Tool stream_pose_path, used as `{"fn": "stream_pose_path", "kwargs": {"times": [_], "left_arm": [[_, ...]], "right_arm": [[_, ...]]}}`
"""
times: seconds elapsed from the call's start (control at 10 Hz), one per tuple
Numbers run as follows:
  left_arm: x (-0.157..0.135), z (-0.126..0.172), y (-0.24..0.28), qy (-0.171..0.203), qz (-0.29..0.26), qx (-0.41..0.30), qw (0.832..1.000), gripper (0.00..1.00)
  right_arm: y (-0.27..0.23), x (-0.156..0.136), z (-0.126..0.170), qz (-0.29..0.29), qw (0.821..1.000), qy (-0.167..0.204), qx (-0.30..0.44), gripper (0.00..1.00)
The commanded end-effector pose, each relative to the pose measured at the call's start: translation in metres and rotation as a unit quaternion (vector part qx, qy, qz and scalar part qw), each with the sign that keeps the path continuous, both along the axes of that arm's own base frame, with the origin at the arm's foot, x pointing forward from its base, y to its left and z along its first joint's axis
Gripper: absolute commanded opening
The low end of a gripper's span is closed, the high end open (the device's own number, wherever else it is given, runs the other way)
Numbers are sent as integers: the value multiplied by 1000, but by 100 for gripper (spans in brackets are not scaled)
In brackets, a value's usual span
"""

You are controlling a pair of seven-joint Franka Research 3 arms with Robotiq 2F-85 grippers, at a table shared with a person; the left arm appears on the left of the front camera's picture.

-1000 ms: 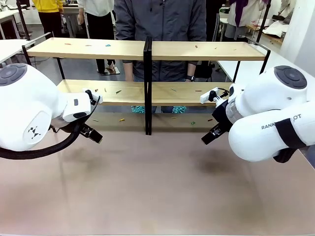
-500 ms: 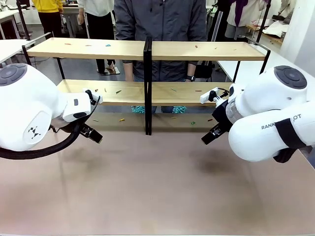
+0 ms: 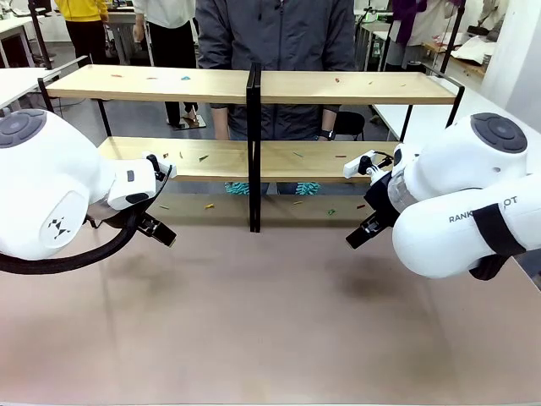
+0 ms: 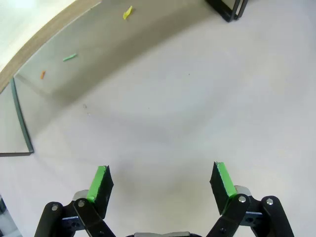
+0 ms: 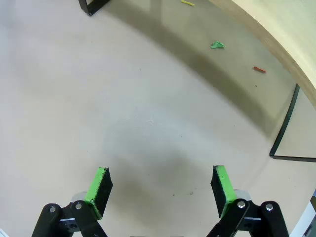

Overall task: Clean the shelves.
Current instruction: Pick up the Duster when the human hands it over.

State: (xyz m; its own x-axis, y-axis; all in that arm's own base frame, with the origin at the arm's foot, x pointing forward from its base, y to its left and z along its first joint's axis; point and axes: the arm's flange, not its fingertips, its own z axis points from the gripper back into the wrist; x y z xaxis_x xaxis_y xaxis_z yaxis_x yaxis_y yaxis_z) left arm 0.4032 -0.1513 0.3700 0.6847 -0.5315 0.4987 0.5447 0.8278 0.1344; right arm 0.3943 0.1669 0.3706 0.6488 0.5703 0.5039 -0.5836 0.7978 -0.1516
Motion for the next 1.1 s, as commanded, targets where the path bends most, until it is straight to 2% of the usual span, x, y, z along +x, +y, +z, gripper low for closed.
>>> {"fn": "stream_pose_path", "kwargs": {"times": [0.0, 0.1, 0.2, 0.3, 0.4, 0.5, 0.6, 0.7, 0.8, 0.9, 1.0], "left_arm": [[0, 0, 0, 0, 0, 0, 1000, 100], [0, 0, 0, 0, 0, 0, 1000, 100], [-33, 32, 17, -24, -43, -64, 997, 100], [-74, 64, 39, -44, -64, -91, 993, 100], [-122, 90, 52, -77, -85, -89, 989, 100], [-164, 103, 65, -120, -95, -88, 984, 100], [-201, 108, 76, -159, -117, -89, 976, 100], [-212, 108, 81, -205, -49, -79, 974, 100], [-62, 175, 14, -128, -92, -92, 983, 100], [-62, 175, 14, -128, -92, -92, 983, 100], [-93, 219, 37, -174, -85, -89, 977, 100]], "right_arm": [[0, 0, 0, 0, 1000, 0, 0, 100], [-7, -8, 13, 1, 1000, 2, 7, 100], [-19, -35, 43, 9, 1000, 7, 25, 100], [-35, -68, 75, 19, 999, 4, 46, 100], [-56, -105, 106, 31, 998, -12, 53, 100], [-74, -143, 130, 46, 994, -55, 81, 100], [-88, -179, 147, 34, 988, -122, 86, 100], [-88, -191, 151, 5, 977, -195, 90, 100], [-37, -77, 180, 20, 995, -70, 73, 100], [-54, -108, 226, 17, 987, -130, 90, 100], [-46, -94, 219, 22, 990, -102, 94, 100]]}}
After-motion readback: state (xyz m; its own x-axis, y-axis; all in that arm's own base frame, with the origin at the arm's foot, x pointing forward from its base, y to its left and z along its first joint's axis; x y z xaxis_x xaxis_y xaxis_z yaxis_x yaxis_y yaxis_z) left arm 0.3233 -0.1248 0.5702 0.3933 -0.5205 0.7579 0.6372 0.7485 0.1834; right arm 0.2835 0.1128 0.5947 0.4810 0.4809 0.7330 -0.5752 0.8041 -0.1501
